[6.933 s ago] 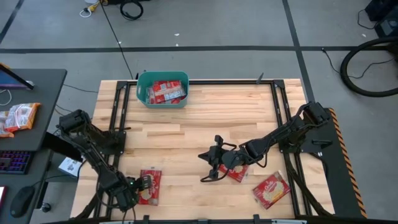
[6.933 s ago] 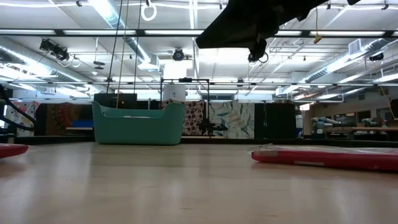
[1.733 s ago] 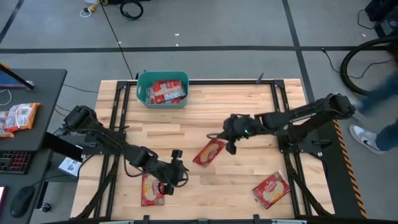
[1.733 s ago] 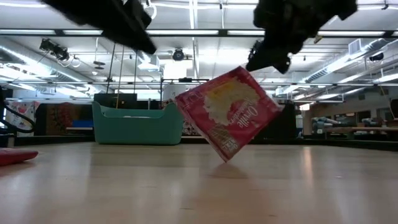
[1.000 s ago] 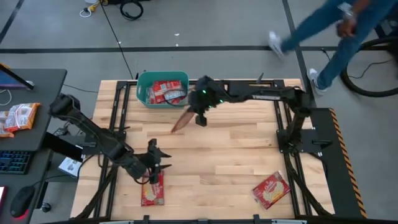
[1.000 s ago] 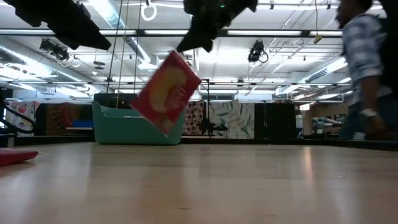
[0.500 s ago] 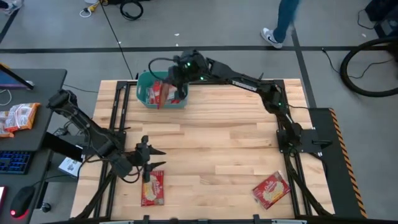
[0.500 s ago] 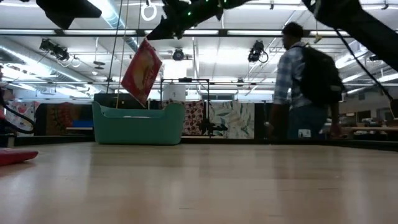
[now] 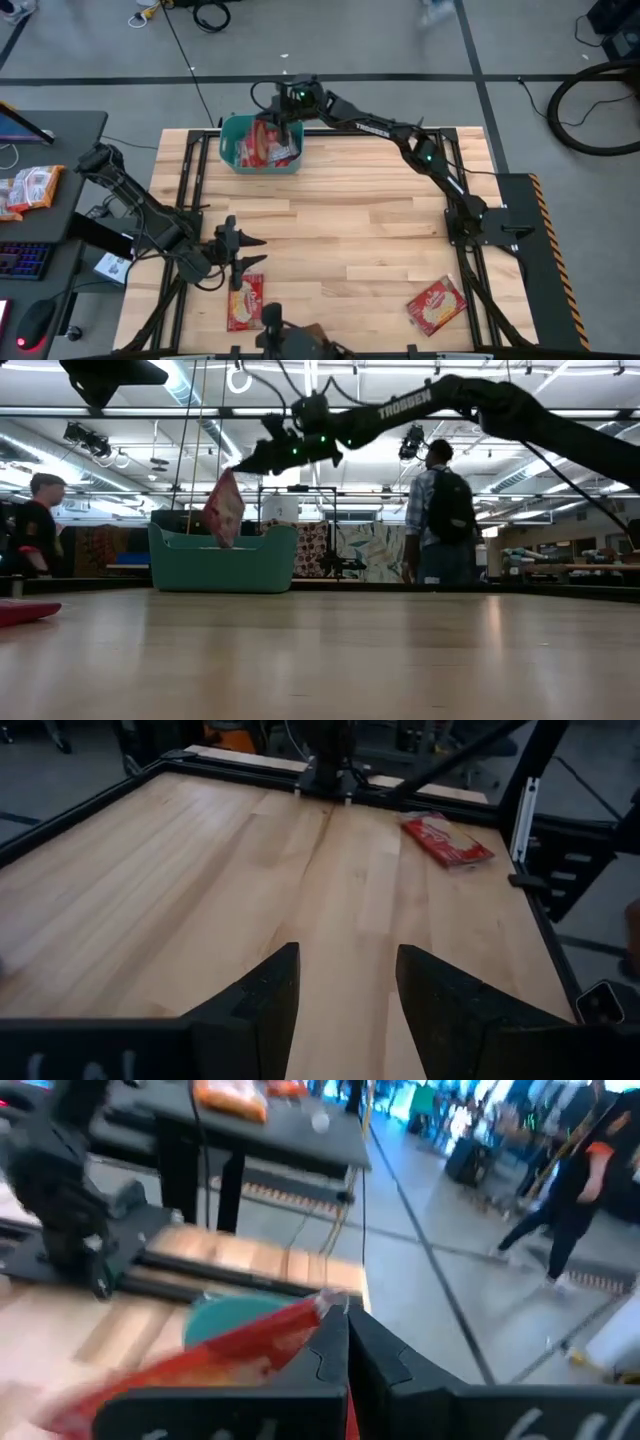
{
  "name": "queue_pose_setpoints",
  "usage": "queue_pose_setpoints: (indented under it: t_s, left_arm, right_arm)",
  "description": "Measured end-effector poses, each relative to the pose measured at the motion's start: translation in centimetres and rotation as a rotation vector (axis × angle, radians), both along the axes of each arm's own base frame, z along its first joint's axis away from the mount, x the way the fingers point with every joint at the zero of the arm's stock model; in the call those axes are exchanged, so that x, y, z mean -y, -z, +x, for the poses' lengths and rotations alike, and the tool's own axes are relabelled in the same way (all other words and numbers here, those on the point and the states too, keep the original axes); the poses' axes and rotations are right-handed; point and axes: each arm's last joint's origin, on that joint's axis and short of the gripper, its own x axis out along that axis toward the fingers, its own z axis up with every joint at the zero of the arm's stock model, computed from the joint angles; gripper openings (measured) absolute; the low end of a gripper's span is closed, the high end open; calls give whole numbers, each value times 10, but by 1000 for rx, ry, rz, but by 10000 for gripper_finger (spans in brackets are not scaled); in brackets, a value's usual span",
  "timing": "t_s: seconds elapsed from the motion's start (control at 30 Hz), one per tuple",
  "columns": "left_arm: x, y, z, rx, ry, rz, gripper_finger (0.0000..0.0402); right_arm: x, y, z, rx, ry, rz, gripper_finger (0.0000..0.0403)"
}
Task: Sort popcorn bags into baskets
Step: Put the top popcorn bag into the blue bin
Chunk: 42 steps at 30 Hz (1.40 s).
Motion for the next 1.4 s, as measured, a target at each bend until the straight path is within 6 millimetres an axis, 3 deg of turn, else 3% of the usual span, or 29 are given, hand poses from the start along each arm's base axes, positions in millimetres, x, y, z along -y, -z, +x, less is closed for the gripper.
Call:
queue_pose_setpoints:
  t_s: [0.13,0.5,0.77,1.03,1.4]
  left_arm:
    - [0,-1,0,15,-19,-5,172]
    - [-3,-3,3,37,-54,0,172]
    - [-8,-3,7,40,-86,-8,172]
    - [-8,-3,7,50,-92,-38,172]
    - [-7,-3,7,42,-67,-68,172]
  right_arm:
    - [11,17,0,-26,18,30,3]
    - [10,-3,1,141,-58,-38,3]
    - [10,-3,1,136,-57,-35,3]
    - [23,-6,-13,49,20,-3,3]
    - [17,-20,-8,204,-88,-110,4]
